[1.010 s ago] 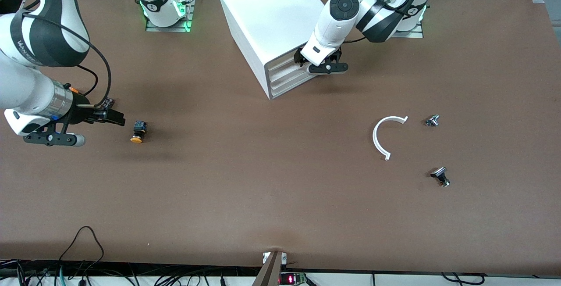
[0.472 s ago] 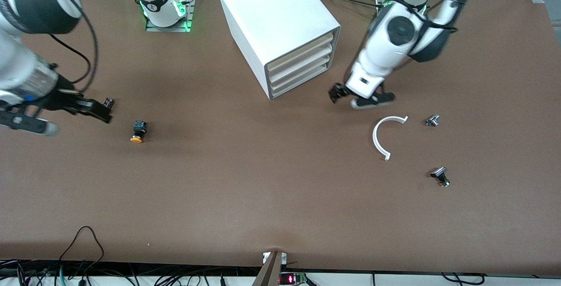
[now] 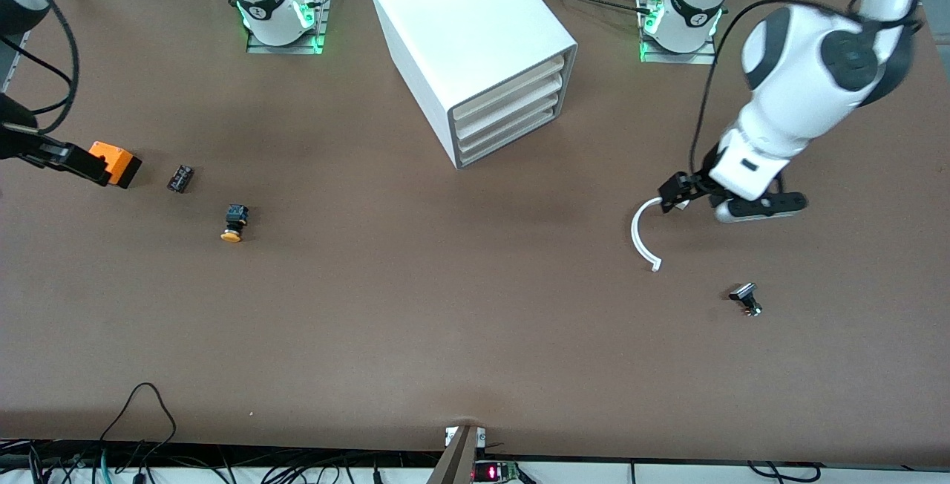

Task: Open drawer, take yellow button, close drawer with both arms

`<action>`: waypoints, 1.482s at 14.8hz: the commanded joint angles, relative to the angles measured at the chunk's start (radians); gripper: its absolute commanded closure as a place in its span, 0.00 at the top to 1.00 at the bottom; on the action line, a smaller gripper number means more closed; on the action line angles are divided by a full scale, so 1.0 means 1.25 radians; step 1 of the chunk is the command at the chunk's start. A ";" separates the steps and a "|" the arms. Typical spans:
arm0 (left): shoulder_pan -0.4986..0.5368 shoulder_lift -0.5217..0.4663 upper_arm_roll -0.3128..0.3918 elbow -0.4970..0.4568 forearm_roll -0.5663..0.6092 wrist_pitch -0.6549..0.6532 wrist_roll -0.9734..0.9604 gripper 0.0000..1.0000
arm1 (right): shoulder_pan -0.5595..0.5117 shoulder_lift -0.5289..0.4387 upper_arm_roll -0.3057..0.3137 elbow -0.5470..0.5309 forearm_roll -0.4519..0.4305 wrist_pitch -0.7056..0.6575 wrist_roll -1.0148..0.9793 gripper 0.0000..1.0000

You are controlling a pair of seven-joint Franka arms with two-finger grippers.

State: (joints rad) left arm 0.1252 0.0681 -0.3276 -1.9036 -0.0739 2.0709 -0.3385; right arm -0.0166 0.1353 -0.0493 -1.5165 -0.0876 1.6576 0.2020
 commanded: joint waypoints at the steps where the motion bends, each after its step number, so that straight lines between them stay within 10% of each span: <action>1: -0.008 -0.005 0.059 0.142 0.020 -0.199 0.091 1.00 | 0.000 -0.004 -0.039 0.017 0.001 -0.042 -0.046 1.00; 8: -0.011 -0.034 0.127 0.211 0.059 -0.348 0.137 1.00 | 0.000 -0.145 -0.040 -0.192 0.006 0.046 -0.109 1.00; 22: -0.017 -0.024 0.115 0.255 0.060 -0.373 0.143 1.00 | 0.006 -0.123 -0.029 -0.189 0.016 0.041 -0.191 1.00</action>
